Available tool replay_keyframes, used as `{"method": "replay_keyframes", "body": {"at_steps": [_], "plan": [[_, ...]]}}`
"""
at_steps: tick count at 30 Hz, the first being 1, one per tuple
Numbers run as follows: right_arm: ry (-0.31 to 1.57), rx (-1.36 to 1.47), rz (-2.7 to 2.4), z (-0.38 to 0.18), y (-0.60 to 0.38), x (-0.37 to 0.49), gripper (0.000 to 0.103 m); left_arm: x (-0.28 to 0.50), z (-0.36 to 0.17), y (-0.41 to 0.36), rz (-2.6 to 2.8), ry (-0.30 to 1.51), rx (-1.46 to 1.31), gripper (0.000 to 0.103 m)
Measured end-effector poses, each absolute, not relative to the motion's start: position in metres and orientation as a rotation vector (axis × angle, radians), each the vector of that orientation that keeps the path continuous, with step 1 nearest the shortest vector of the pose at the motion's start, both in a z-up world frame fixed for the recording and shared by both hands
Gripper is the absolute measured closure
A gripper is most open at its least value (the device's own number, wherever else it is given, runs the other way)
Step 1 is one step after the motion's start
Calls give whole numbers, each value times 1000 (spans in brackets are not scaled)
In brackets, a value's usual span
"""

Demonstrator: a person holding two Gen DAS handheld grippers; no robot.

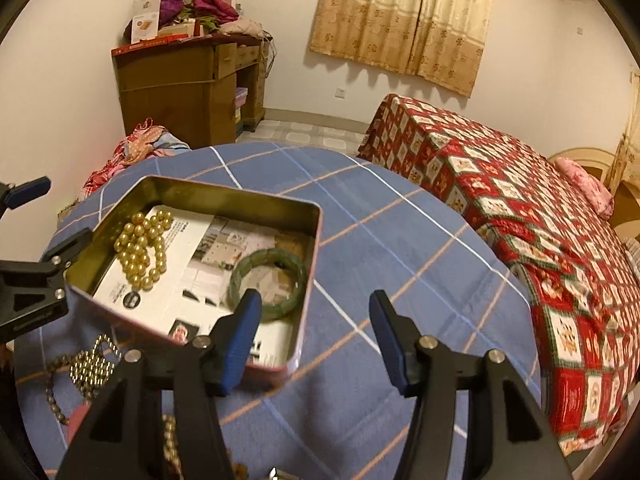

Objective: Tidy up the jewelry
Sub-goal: 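Open both tools to release the necklace and bangle into the tin, then move both tools back over the jewelry pile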

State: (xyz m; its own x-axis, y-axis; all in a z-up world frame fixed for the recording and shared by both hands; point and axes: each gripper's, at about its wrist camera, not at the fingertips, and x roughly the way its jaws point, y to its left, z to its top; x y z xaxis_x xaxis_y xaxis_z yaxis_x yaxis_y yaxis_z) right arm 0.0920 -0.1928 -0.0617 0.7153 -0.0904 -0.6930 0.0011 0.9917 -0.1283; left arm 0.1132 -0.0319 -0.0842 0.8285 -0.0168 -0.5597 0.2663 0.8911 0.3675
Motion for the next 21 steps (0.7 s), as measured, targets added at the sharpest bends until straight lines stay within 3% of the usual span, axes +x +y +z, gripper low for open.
{"method": "replay_keyframes", "body": {"at_steps": [21], "plan": [[864, 30, -80, -94, -198, -17, 40, 47, -117, -22, -155, 656, 397, 22]]}}
